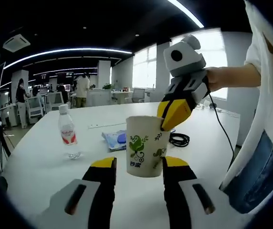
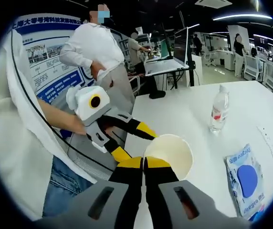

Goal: Arrange the tabletop items into an orderly group along one side of the table until the central work area is clear of visible clutter.

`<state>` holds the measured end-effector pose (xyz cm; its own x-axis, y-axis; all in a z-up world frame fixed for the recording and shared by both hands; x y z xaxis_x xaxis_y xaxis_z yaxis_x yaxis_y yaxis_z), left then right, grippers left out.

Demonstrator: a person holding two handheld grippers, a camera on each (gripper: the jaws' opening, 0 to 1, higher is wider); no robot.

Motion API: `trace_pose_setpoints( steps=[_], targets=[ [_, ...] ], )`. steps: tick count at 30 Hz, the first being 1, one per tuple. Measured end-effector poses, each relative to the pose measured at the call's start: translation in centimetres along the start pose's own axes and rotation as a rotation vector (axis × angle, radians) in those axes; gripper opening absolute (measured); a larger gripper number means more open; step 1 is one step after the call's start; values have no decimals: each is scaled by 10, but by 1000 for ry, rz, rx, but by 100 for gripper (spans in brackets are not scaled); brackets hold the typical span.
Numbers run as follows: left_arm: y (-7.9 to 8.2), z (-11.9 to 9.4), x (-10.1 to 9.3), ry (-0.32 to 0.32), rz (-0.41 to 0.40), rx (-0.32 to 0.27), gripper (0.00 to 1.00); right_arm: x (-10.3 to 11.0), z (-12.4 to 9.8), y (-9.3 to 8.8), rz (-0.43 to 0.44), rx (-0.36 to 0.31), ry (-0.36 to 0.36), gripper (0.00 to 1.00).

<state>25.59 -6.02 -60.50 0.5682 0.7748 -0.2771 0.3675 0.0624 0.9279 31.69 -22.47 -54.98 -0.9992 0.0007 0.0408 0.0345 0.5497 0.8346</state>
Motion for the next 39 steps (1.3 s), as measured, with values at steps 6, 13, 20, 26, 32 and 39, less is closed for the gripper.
trace_pose_setpoints(
  steps=[6,13,20,26,32,39],
  targets=[
    [-2,-12,3,98,29,64,96,-26,1,4,-64,60,-36,0],
    [-9,-39,6,145,141,139,97,-66,6,8,-211,163,-56,0],
    [-4,-40,12,237,180,86,75,-112,25,12,-247,228,-71,0],
    [-3,-44,19,274,132,69,84,-157,44,-1,-199,305,-125,0],
    [-3,-48,25,317,94,60,78,-180,52,2,-187,286,-149,0],
    [-4,-48,24,313,103,65,73,-195,67,-11,-186,330,-184,0]
  ],
)
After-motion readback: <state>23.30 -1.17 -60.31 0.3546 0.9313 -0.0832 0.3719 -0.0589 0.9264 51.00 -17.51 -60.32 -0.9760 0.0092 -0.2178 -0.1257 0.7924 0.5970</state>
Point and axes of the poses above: the point that each gripper's makers call its tool centre point, and the gripper's own axes: z roughly forward along the fingers, x roughly to its left, y roughly out of its top, the point moved 9 cm from there along -z, roughly backward along the fingers, and after that the axes turned 15 degrees about -z, right-handed, at the moved point
